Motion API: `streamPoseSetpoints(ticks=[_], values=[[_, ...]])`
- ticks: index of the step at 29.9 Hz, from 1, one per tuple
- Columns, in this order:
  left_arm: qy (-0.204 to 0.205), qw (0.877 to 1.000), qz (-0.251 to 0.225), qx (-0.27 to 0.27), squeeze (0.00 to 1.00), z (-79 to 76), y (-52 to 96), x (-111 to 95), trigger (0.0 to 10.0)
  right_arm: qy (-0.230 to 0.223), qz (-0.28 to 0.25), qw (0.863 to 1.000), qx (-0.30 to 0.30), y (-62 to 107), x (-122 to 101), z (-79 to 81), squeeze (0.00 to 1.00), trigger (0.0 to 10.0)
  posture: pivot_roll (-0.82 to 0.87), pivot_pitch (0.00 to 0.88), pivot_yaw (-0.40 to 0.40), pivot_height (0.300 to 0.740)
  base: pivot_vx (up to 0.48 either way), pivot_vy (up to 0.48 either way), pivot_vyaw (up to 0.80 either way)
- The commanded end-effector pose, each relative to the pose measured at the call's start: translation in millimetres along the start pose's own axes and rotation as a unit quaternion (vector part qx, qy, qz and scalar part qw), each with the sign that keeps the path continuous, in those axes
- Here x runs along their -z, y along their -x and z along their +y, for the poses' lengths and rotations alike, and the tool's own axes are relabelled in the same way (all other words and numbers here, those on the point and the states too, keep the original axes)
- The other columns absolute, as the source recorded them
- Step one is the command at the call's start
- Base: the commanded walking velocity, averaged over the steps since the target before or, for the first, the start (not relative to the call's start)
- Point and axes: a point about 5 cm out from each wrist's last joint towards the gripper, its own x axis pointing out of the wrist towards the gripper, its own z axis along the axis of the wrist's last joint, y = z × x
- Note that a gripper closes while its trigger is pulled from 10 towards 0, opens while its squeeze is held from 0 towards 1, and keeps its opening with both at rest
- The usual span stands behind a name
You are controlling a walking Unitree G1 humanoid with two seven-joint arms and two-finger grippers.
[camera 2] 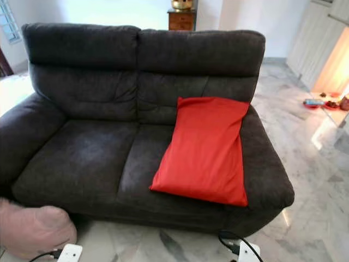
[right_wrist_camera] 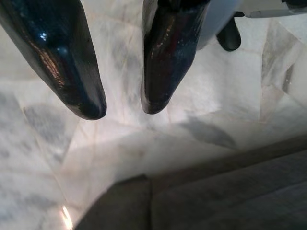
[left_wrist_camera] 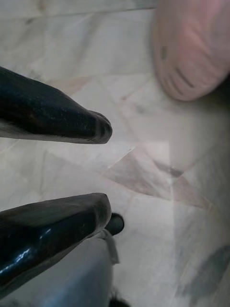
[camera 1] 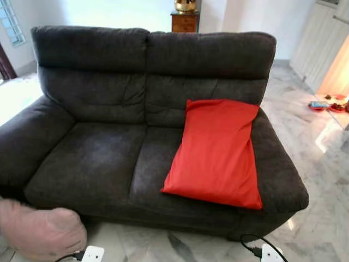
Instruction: Move the pillow to the sofa from floor
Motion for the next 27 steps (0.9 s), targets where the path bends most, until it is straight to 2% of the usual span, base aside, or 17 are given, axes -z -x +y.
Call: streamPoseSetpoints(ticks=[1, 27], values=[[-0.003, 1.000, -0.008, 0.005, 0.00, -4.5, -1.1, -5.4, 10.0, -0.003, 0.011, 1.000, 0.006, 1.1, 5.1, -5.1, 0.00, 10.0, -0.05, 0.000, 0.013, 0.740, 0.000, 0.379, 0.00], [-0.003, 1.000, -0.008, 0.006, 0.00, -4.5, -1.1, -5.1, 10.0, -0.002, 0.018, 1.000, 0.000, 1.5, 7.9, -4.4, 0.00, 10.0, -0.04, 0.000, 0.011, 0.740, 0.000, 0.378, 0.00]])
